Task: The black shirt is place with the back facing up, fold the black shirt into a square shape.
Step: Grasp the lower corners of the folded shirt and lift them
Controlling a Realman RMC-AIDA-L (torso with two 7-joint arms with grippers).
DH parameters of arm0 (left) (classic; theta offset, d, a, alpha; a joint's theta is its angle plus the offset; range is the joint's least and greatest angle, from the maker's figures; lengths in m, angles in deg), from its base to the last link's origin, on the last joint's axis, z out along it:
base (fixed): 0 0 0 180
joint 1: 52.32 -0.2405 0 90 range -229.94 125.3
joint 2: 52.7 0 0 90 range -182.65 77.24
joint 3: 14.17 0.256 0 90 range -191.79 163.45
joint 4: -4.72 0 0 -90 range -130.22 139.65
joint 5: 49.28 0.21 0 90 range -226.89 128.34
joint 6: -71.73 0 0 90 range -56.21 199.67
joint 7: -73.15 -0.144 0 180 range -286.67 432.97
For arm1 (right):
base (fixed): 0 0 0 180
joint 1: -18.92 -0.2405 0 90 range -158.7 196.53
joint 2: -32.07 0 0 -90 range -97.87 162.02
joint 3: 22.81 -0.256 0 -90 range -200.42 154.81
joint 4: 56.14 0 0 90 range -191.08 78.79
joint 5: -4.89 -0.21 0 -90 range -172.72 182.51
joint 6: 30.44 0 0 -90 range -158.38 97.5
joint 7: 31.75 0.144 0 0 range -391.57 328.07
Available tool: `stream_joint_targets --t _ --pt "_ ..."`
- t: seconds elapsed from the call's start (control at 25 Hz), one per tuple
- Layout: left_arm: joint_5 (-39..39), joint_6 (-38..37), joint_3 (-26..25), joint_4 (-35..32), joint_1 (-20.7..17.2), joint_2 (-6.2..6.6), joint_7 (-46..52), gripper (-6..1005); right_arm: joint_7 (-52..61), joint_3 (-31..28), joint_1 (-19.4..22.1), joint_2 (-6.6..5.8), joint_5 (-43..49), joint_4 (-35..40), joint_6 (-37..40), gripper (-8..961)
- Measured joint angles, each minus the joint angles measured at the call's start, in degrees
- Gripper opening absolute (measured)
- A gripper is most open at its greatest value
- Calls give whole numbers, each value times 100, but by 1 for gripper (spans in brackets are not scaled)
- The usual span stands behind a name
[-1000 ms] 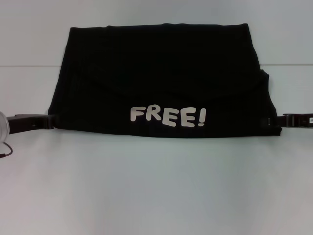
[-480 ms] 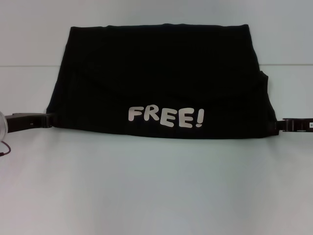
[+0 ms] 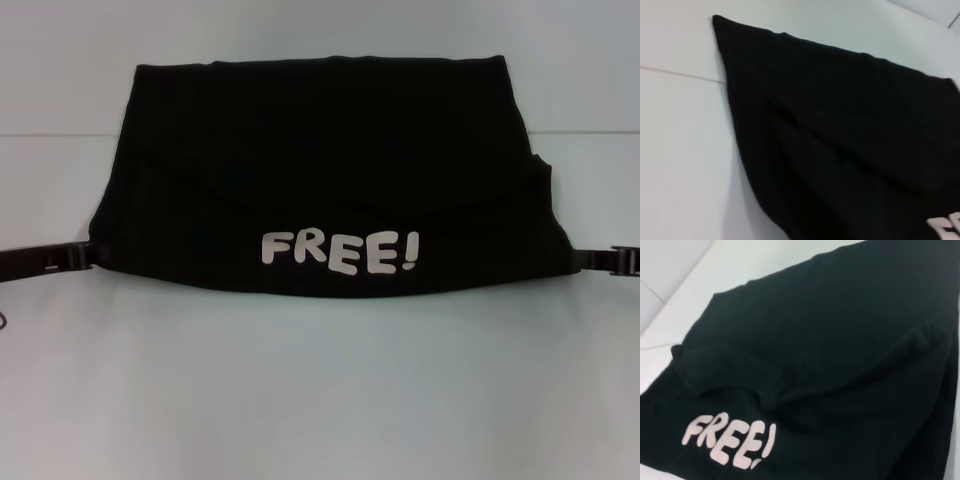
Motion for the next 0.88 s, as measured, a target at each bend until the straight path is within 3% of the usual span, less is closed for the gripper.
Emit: stream_joint_targets --t 0.24,0.48,0.88 --pt "13 -1156 -372 -258 -234 13 48 1 -294 -236 379 -45 -71 171 740 -1" --pt "145 -2769 -877 -654 -674 -36 117 0 -752 -308 904 -135 -72 298 1676 -2" --pt "684 -4056 -1333 -696 -1131 -53 -234 0 -1495 -500 1622 -211 -25 541 2813 -2"
